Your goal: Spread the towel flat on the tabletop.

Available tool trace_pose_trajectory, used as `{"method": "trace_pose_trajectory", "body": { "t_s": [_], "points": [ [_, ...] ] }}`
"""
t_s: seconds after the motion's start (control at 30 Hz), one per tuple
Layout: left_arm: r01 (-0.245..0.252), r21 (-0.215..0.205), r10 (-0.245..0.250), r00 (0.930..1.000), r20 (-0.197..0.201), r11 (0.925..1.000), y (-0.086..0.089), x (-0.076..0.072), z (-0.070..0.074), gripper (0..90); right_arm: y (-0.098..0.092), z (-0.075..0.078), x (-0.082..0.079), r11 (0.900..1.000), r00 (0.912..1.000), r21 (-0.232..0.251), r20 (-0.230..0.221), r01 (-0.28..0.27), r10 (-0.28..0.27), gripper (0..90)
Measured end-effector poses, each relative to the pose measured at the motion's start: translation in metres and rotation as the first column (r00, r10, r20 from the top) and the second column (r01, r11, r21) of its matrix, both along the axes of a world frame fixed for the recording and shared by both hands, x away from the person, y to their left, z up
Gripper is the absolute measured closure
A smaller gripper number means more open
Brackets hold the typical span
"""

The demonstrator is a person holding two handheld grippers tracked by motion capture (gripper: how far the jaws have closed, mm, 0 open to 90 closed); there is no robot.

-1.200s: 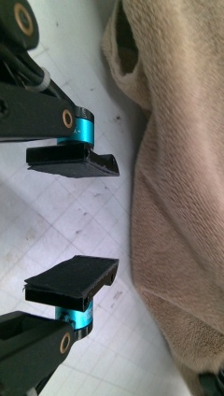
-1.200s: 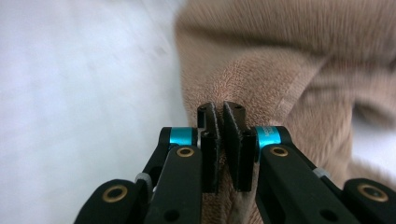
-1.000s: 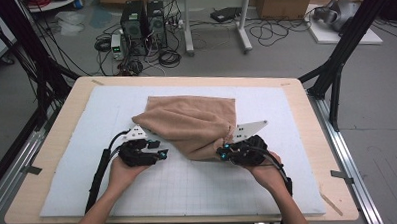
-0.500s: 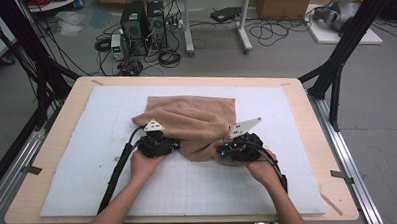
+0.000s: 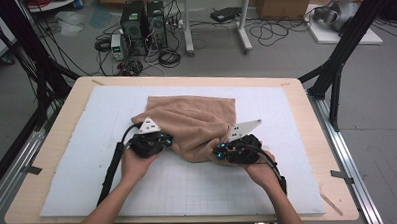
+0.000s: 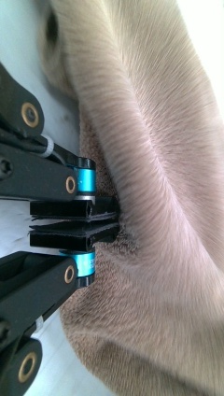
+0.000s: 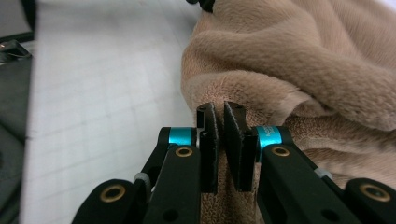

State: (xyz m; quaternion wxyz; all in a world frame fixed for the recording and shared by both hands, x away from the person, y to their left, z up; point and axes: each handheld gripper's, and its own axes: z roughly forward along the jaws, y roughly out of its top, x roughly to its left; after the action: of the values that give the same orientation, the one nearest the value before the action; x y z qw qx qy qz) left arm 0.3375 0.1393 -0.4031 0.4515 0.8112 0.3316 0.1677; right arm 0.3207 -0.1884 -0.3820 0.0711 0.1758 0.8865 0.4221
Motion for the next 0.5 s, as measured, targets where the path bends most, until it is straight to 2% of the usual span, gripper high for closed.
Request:
{"method": "trace_pose_trajectory", "body": {
  "t_s": [0.13,0.23,0.33,0.4,0.5],
  "points": [
    [0.014,-0.004,-0.014,0.9981,0.06,0.9999,0.017,-0.021,0.026,86.2,0.005,0.017,-0.014,0.999,0.9986,0.025,0.035,-0.04,0.04,84.2],
    [0.037,0.015,-0.038,0.9947,0.095,0.9992,0.027,-0.037,0.045,86.3,0.011,0.03,-0.023,0.996,0.9952,0.034,0.064,-0.077,0.074,84.2],
    [0.056,-0.006,-0.055,0.9914,0.119,0.9984,0.037,-0.048,0.065,86.3,0.012,0.043,-0.031,0.993,0.9917,0.054,0.08,-0.105,0.1,84.2],
    [0.06,-0.014,-0.058,0.9904,0.126,0.9981,0.039,-0.049,0.076,86.3,0.012,0.051,-0.033,0.991,0.9895,0.069,0.093,-0.117,0.111,84.1],
    [0.058,0.022,-0.061,0.9903,0.125,0.998,0.031,-0.035,0.079,86.2,0.012,0.054,-0.027,0.995,0.9911,0.036,0.097,-0.095,0.091,84.1]
  ]
}}
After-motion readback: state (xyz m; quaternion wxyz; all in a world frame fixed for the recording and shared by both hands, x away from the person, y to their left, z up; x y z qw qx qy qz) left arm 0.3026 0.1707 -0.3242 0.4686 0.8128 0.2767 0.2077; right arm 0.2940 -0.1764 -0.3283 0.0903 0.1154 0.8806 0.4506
